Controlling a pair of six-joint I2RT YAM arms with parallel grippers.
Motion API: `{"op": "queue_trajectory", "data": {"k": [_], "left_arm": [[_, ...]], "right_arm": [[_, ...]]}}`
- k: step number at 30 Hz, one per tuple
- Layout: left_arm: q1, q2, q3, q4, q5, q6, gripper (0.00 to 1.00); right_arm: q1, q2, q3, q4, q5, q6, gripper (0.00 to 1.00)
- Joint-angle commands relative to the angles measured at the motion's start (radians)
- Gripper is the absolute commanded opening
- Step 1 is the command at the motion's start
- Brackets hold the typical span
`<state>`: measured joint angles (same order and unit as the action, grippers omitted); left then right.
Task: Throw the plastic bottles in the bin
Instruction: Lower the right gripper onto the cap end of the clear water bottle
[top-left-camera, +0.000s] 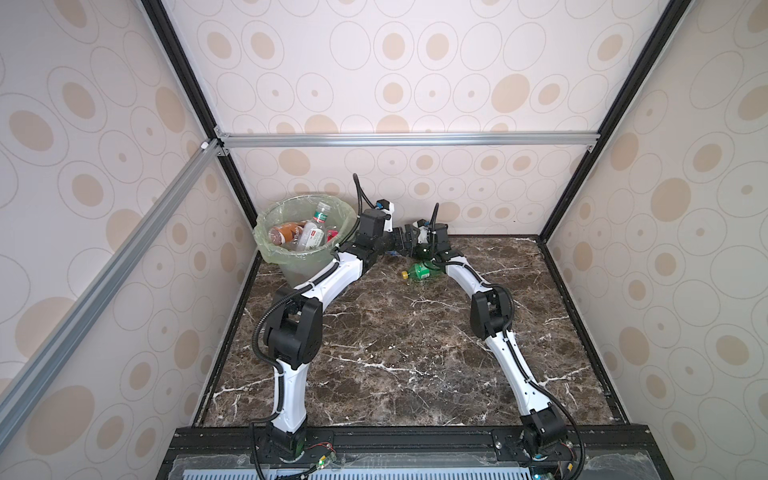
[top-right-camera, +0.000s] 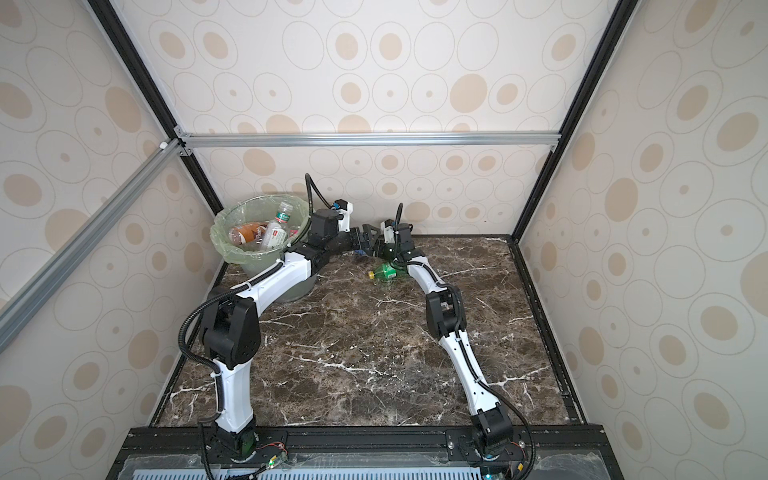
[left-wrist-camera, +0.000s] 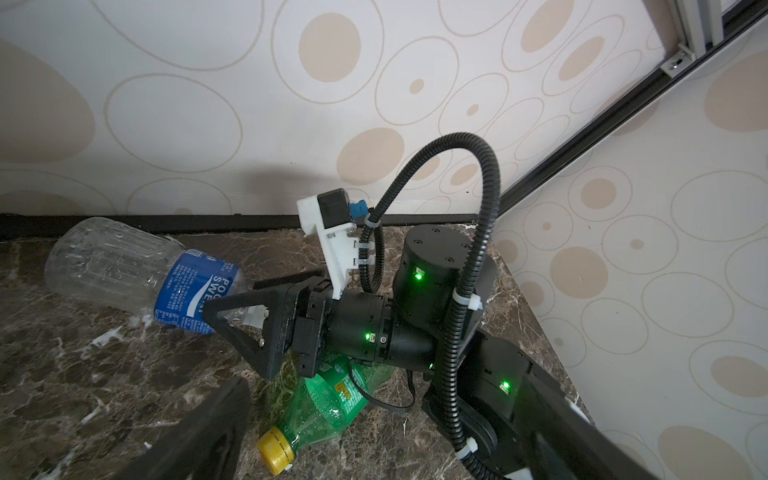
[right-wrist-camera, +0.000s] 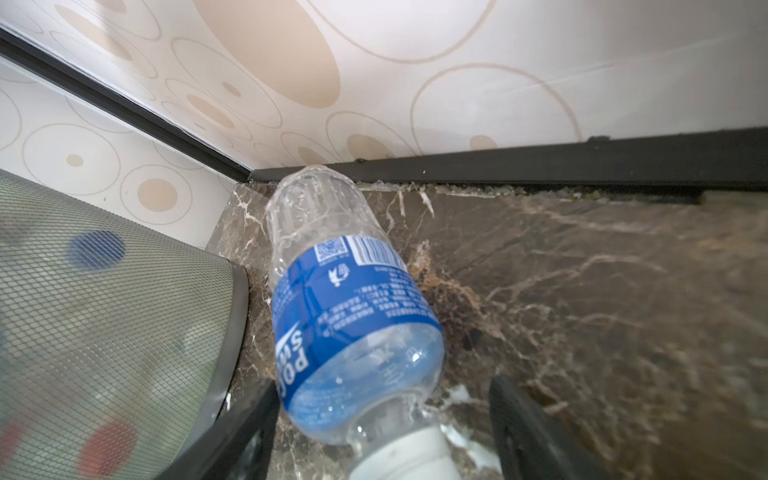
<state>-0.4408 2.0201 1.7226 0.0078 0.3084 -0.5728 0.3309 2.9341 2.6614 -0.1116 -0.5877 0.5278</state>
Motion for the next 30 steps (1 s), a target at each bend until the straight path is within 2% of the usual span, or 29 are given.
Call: {"op": "queue_trajectory", "data": {"k": [1,7,11,18,22,30], "left_arm": [[-0.003,-0.009,0.008,0.029,0.001,-0.015,0.99],[-0.003,-0.006,0.006,0.031,0.004,-0.021,0.99],[-0.004,-0.001,0.007,0.034,0.010,-0.025,0.99],[-0.005,0.001,0.008,0.031,0.012,-0.027,0.99],[-0.006,0.002,0.008,0.034,0.014,-0.029,0.99],[-0.007,0.009,0.010,0.037,0.021,-0.033,0.99]], "right_arm": [[-0.002,-0.063,-0.046,0.007,-0.015,-0.015,0.80],[-0.012,-0.082,-0.077,0.010,-0.055,-0.018,0.69],[-0.018,-0.094,-0.106,0.036,-0.083,-0.019,0.68],[-0.024,-0.105,-0.106,0.038,-0.072,-0.035,0.67],[-0.025,-0.105,-0.102,0.029,-0.063,-0.048,0.64],[-0.029,-0.101,-0.100,0.010,-0.060,-0.059,0.51]]}}
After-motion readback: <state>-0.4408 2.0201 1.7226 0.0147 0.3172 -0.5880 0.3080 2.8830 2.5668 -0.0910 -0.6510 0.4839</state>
